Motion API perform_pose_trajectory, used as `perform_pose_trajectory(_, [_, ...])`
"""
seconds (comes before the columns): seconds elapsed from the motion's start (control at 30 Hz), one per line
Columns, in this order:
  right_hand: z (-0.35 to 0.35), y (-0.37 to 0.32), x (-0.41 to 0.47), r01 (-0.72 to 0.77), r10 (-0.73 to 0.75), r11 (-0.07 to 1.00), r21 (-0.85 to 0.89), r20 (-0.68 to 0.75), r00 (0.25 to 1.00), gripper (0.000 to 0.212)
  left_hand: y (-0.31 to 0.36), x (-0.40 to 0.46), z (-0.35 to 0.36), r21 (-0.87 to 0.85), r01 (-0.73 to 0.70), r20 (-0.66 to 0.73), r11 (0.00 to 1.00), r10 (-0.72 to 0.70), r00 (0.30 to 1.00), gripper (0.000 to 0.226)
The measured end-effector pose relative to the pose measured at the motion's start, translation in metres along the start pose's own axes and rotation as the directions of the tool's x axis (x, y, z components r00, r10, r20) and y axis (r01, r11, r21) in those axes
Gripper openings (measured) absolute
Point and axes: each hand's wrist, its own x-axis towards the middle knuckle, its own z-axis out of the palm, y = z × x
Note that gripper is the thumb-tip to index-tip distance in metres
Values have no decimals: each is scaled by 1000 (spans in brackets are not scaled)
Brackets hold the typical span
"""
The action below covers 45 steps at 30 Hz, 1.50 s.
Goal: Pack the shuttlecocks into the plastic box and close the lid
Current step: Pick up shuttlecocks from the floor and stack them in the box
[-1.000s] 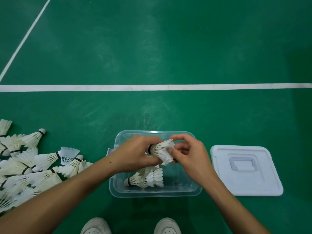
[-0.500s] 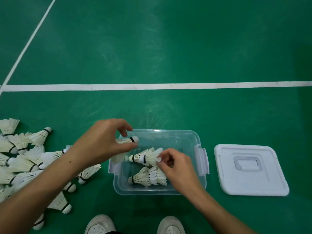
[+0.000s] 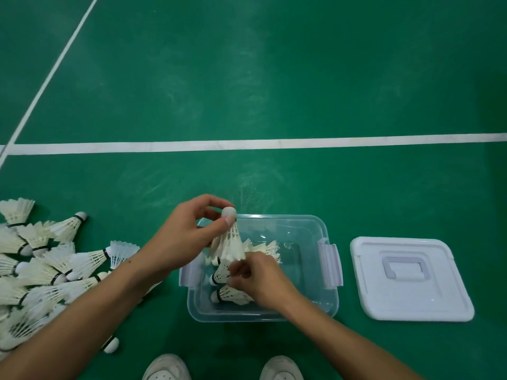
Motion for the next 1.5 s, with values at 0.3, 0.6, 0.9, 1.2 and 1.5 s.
perform_pose_trajectory(0.3, [-80, -7, -50, -54, 62, 633, 772, 19, 998, 21, -5, 3, 27, -191, -17, -91, 981, 0, 996, 26])
perform_pose_trajectory(0.6, [-79, 25, -64, -40, 221, 886, 462, -347, 911, 14, -25, 5, 56, 219, -133, 134, 967, 105, 985, 40])
perform_pose_trajectory(0.9, [-85, 25, -86, -276, 207, 959, -67, -502, 840, 12, -67, 12, 121, 748, -311, 406, 587, -34, 913, 66])
perform_pose_trajectory(1.2, [-76, 22, -84, -276, 129, 933, -233, -498, 857, 12, -79, 25, 118, 803, -270, 355, 532, -62, 933, 61])
perform_pose_trajectory(1.5, [-53, 28, -45, -246, 221, 967, -60, -277, 935, 14, -74, 16, 108, 823, -278, 336, 495, -28, 942, 62])
